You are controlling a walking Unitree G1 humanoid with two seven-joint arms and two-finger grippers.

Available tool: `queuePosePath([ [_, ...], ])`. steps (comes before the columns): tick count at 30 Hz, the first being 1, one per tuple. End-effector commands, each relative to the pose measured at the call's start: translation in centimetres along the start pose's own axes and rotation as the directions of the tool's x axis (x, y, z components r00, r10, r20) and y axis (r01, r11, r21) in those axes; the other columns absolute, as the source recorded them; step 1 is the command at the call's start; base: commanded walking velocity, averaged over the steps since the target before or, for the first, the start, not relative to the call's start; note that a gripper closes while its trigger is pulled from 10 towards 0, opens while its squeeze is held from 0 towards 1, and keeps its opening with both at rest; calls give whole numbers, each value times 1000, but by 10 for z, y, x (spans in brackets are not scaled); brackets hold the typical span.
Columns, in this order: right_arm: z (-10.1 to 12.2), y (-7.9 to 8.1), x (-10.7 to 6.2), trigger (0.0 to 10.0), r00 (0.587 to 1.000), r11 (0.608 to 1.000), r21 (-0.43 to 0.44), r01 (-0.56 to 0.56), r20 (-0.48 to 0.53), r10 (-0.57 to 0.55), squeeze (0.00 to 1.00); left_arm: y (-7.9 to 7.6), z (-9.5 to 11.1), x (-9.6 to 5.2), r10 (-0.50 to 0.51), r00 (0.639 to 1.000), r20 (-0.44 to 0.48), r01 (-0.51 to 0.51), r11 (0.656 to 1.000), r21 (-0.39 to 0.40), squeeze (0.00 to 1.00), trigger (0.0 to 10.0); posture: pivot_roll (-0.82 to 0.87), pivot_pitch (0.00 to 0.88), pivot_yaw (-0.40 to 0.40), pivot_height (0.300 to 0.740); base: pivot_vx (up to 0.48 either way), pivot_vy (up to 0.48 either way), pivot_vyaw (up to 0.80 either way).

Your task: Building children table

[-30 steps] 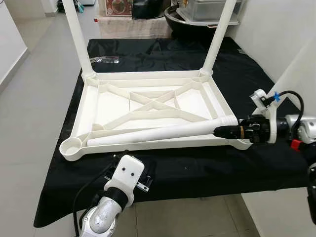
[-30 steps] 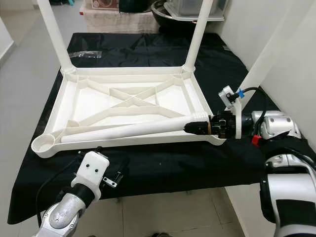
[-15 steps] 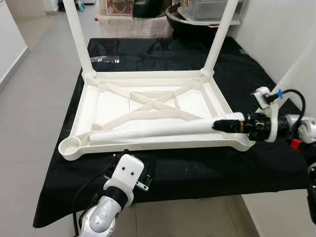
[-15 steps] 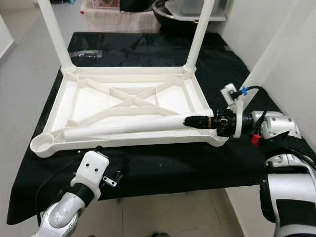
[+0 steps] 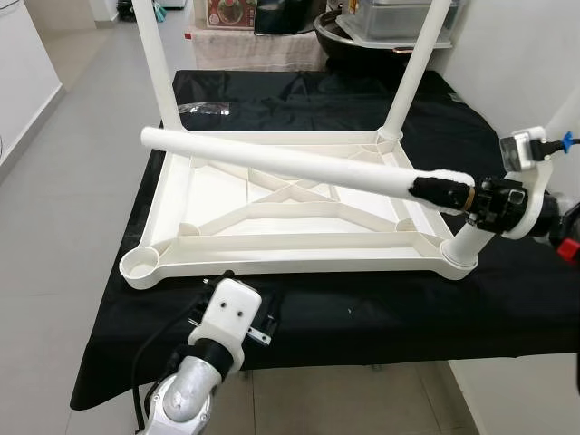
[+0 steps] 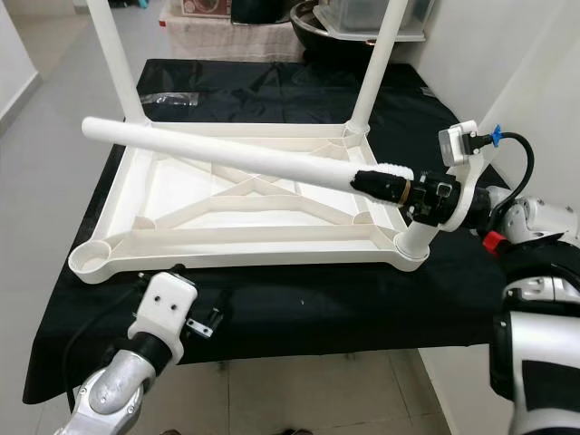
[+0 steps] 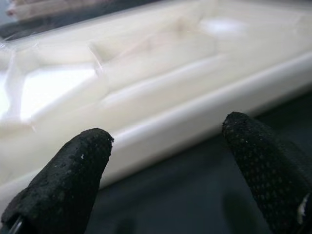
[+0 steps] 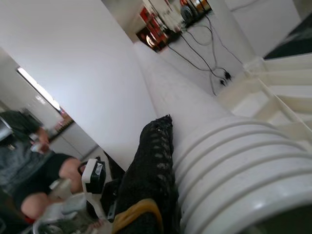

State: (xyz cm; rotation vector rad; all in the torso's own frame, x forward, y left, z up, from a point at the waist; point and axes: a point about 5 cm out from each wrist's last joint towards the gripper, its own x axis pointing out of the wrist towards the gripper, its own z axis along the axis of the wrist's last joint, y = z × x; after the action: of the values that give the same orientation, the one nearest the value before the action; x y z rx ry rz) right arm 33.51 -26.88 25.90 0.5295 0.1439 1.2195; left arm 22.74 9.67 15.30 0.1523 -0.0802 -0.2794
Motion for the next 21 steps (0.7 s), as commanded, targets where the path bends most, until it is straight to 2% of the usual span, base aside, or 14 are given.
queuePosePath([
  [1, -5, 0, 6, 0, 998, 999, 28, -34, 61, 33, 0, 7, 15, 3, 49, 996, 73, -46, 998, -49, 1000, 10000, 37, 103, -67, 740, 0, 0, 0],
  [4, -27, 3, 21, 0, 989, 989, 90, -119, 101, 110, 0, 15, 33, 13, 96, 985, 145, -80, 991, -112, 1000, 10000, 39, 89, -60, 740, 0, 0, 0],
  [6, -27, 3, 21, 0, 989, 989, 90, -119, 101, 110, 0, 15, 33, 13, 96, 985, 145, -80, 991, -112, 1000, 10000, 39, 89, -60, 740, 0, 0, 0],
  [9, -49, 14, 44, 0, 966, 959, 161, -235, 153, 211, 0, 19, 48, 26, 98, 975, 198, -71, 987, -141, 1000, 10000, 36, 73, -58, 740, 0, 0, 0],
  [10, -49, 14, 44, 0, 966, 959, 161, -235, 153, 211, 0, 19, 48, 26, 98, 975, 198, -71, 987, -141, 1000, 10000, 36, 73, -58, 740, 0, 0, 0],
  [11, -59, 18, 53, 0, 956, 945, 180, -271, 161, 244, 0, 18, 54, 33, 80, 972, 221, -46, 987, -156, 0, 10000, 34, 65, -53, 740, 0, 0, 0],
  [13, -59, 18, 53, 0, 956, 945, 180, -271, 161, 244, 0, 18, 54, 33, 80, 972, 221, -46, 987, -156, 0, 10000, 34, 65, -53, 740, 0, 0, 0],
  [15, -73, 22, 64, 0, 948, 928, 217, -304, 170, 271, 0, 18, 62, 43, 62, 966, 251, -15, 982, -186, 0, 10000, 31, 53, -57, 740, 0, 0, 0],
  [16, -73, 22, 64, 0, 948, 928, 217, -304, 170, 271, 0, 18, 62, 43, 62, 966, 251, -15, 982, -186, 0, 10000, 31, 53, -57, 740, 0, 0, 0],
  [18, -88, 26, 73, 0, 947, 915, 261, -307, 177, 267, 0, 15, 71, 50, 12, 959, 283, 55, 972, -227, 0, 10000, 28, 46, -55, 740, 0, 0, 0],
  [20, -91, 27, 74, 0, 949, 915, 270, -301, 179, 260, 0, 14, 73, 51, -6, 957, 291, 79, 968, -238, 0, 10000, 28, 46, -55, 740, 0, 0, 0],
  [21, -93, 24, 77, 0, 953, 915, 287, -283, 191, 235, 0, 9, 74, 51, -59, 954, 295, 131, 964, -230, 0, 10000, 29, 45, -52, 740, 0, 0, 0],
])
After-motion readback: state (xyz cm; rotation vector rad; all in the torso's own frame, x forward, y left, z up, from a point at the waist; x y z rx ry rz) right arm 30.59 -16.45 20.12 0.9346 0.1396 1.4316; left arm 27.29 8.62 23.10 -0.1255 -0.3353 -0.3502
